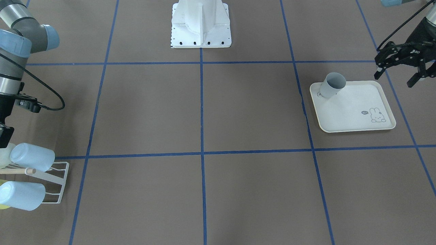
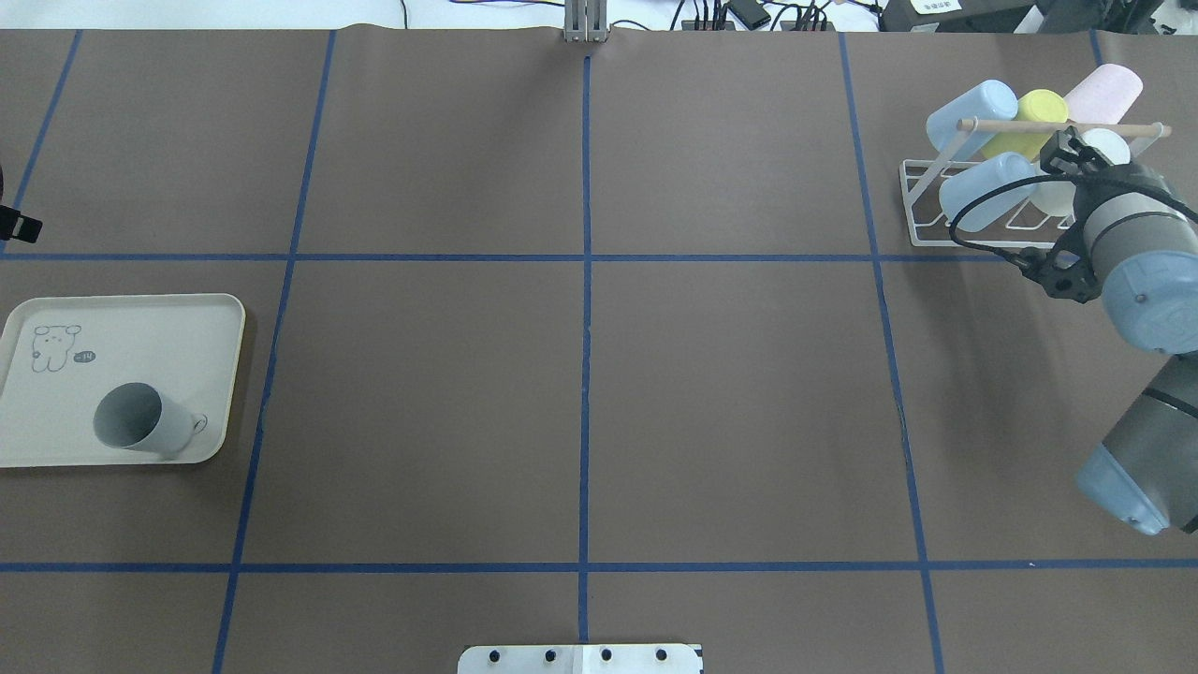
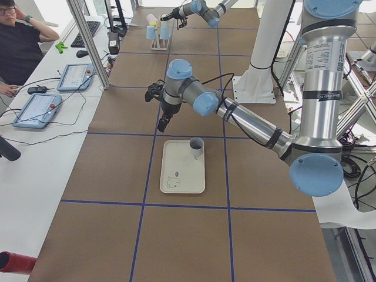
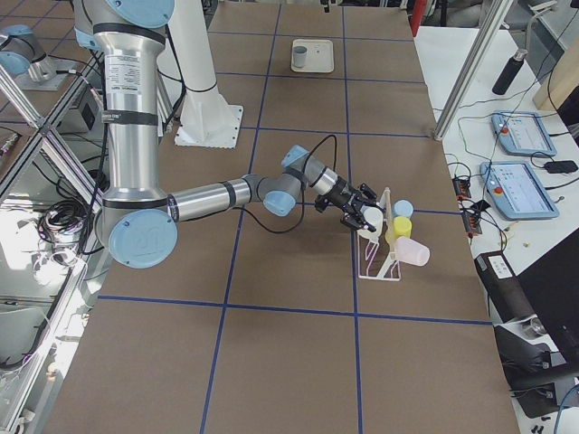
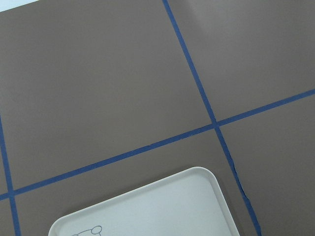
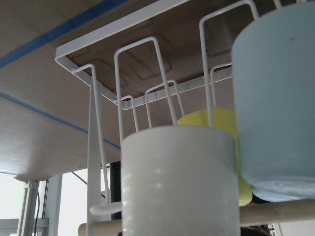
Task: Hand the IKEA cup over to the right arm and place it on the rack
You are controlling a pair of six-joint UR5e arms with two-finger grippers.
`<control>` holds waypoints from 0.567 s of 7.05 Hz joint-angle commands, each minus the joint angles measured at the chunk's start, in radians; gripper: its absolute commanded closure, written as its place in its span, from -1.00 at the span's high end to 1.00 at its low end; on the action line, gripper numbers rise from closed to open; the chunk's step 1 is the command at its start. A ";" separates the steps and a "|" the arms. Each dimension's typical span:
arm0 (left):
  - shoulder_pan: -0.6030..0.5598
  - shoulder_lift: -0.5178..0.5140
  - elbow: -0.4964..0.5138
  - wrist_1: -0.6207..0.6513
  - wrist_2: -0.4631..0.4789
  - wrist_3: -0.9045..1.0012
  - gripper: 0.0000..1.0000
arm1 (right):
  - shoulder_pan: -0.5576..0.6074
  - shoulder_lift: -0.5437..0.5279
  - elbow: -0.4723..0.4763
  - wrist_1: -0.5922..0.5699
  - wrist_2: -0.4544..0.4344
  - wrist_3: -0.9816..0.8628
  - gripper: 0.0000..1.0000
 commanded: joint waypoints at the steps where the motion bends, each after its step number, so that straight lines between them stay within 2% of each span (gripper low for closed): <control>1: 0.000 0.000 0.005 -0.001 0.000 0.000 1.00 | -0.004 0.013 -0.015 0.000 -0.005 0.000 -0.23; 4: 0.000 0.000 0.006 -0.001 0.000 0.000 1.00 | -0.007 0.016 -0.017 0.000 -0.006 0.000 0.16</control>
